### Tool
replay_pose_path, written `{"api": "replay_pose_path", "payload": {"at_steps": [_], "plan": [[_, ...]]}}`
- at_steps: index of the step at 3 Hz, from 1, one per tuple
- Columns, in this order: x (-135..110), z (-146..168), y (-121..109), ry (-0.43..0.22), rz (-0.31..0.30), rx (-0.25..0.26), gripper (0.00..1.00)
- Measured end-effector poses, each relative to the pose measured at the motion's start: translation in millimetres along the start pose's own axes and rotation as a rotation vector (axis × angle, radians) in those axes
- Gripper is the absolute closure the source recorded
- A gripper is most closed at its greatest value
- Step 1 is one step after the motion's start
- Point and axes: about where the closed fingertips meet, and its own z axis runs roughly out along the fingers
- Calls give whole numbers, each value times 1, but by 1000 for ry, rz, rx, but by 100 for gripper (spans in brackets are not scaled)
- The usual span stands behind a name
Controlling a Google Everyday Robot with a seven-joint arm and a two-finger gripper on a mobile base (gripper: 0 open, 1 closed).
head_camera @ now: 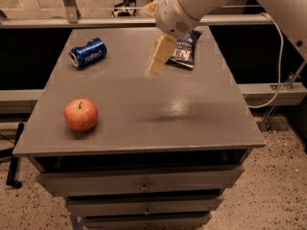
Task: Pick pepsi can
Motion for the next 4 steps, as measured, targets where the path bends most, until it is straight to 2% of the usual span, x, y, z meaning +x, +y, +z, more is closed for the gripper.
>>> {"api": "replay_pose_path", "payload": {"at_steps": [2,3,4], "plan": [[-18,62,-80,-114,-46,60,0],[-30,93,-111,-141,-54,66,0],[-47,130,-131,-97,-18,81,0]]}}
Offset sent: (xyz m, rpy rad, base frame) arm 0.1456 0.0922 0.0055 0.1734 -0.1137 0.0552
